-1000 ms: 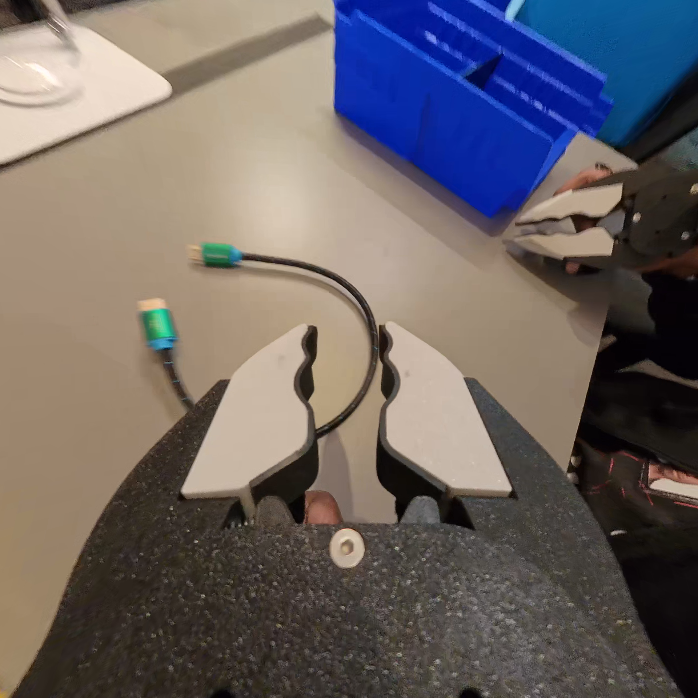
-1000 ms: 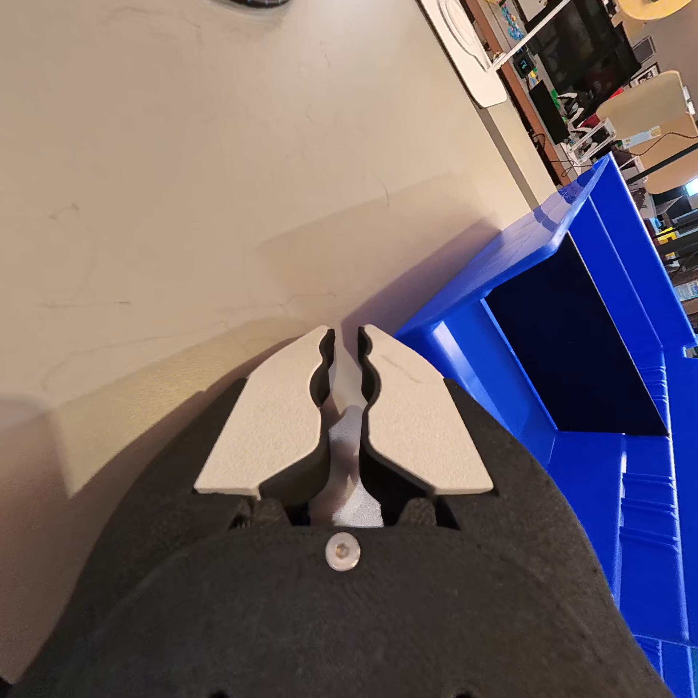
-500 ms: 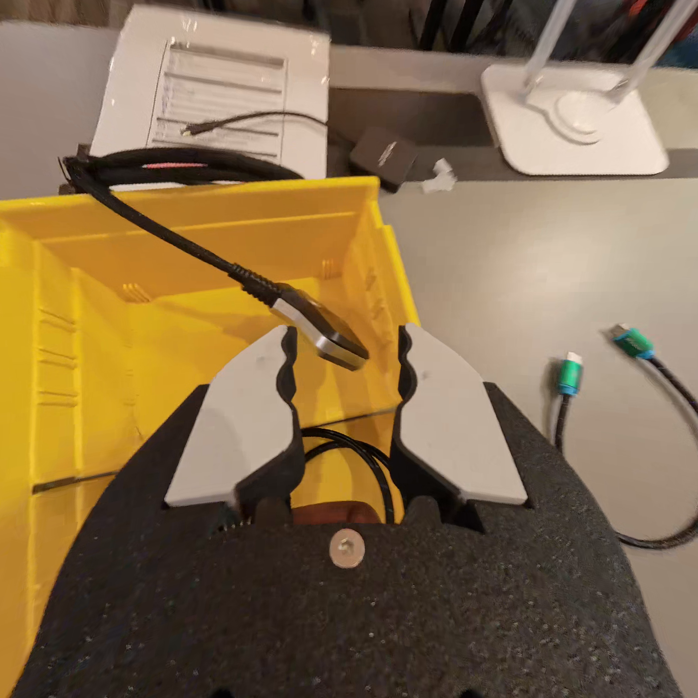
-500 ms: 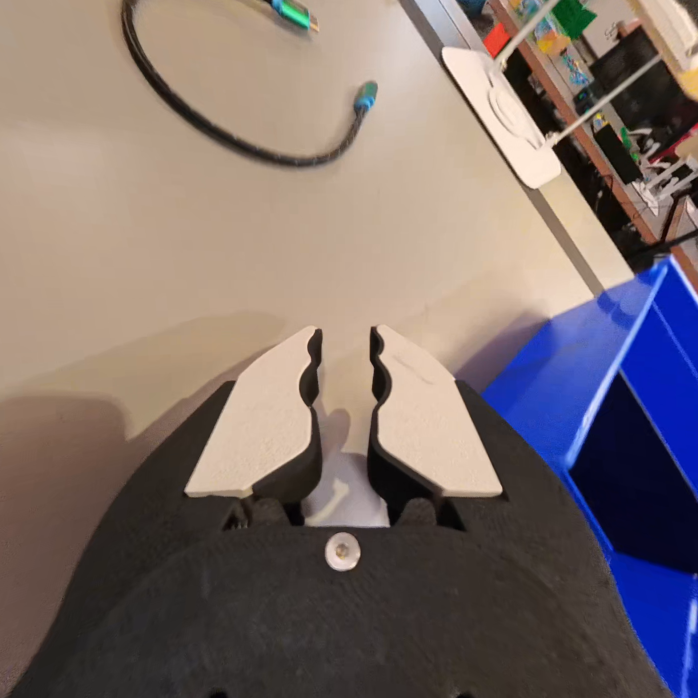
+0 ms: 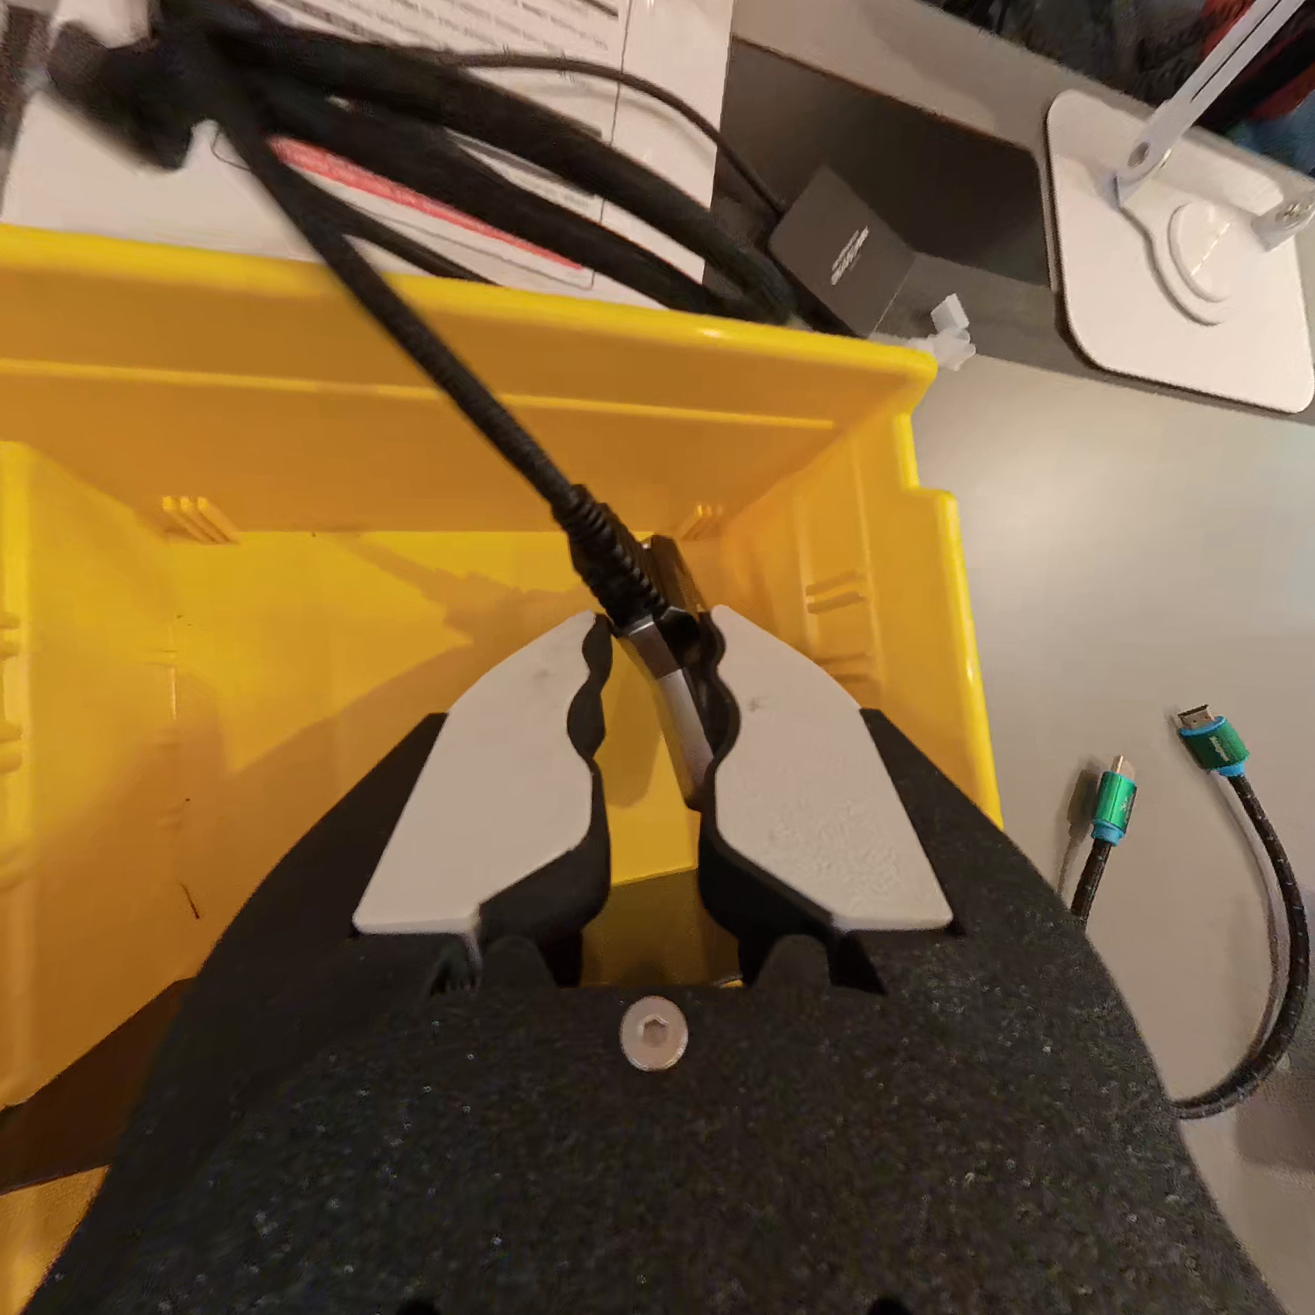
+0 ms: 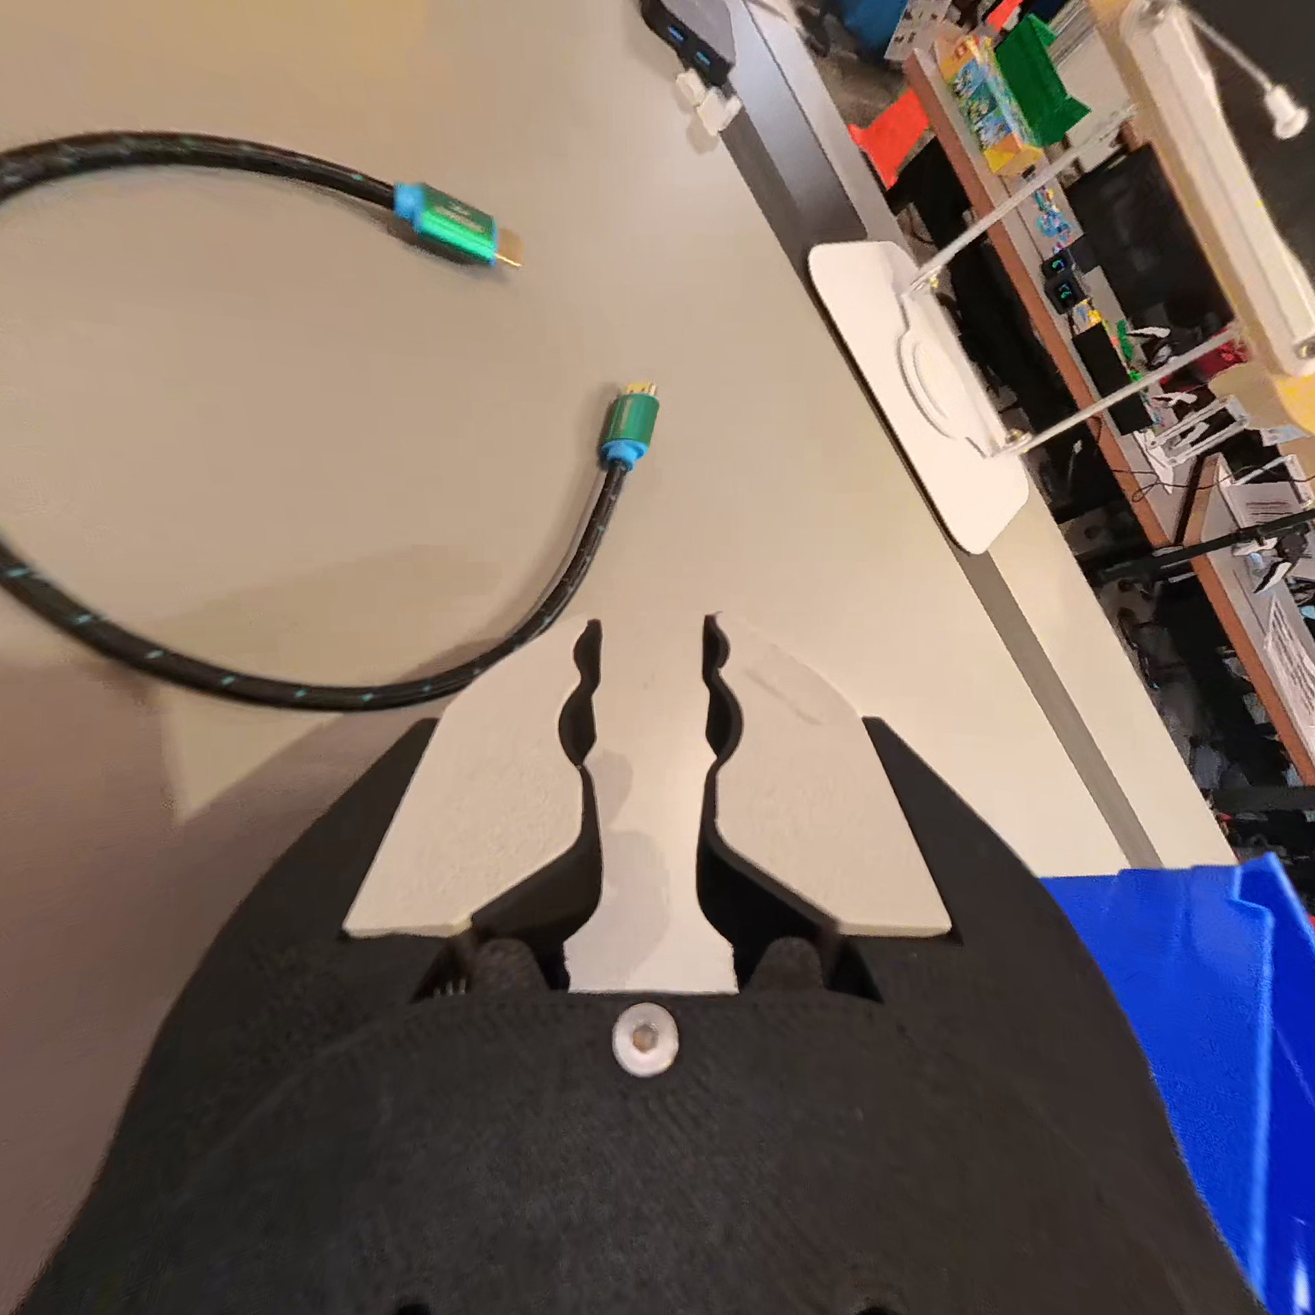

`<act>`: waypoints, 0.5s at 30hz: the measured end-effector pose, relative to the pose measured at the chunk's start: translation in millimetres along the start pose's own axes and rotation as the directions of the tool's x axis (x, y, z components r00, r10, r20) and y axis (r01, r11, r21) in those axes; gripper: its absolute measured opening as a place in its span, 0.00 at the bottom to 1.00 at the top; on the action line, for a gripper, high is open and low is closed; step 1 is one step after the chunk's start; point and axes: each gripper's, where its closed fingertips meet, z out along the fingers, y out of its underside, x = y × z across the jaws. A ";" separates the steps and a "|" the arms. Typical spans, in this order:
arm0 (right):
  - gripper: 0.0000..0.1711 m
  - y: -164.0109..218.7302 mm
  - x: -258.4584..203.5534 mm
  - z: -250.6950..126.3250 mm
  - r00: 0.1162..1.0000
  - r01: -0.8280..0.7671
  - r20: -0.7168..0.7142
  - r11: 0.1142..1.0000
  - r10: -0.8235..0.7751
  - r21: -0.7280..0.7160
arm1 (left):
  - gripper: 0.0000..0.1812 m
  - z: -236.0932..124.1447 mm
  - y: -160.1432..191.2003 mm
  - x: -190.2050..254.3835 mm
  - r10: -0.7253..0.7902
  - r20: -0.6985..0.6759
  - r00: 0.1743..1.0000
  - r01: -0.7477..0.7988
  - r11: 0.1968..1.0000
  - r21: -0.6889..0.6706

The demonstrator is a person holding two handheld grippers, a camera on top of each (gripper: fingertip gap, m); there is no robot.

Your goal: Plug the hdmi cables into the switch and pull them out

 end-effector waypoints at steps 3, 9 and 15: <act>0.16 12.5 9.2 10.6 0.999 -0.008 -0.048 1.000 0.009 0.023 | 0.12 -18.1 -10.3 -2.7 0.026 0.018 0.999 -0.028 0.994 0.103; 0.14 46.7 34.4 11.3 0.993 -0.042 -0.107 0.999 0.044 0.020 | 0.11 -86.4 -51.2 32.6 0.113 0.035 0.993 -0.118 0.927 0.356; 0.15 60.1 39.9 12.5 0.991 -0.052 -0.121 0.999 0.052 0.002 | 0.11 -138.6 -78.1 149.9 0.287 -0.111 0.951 -0.181 0.814 0.552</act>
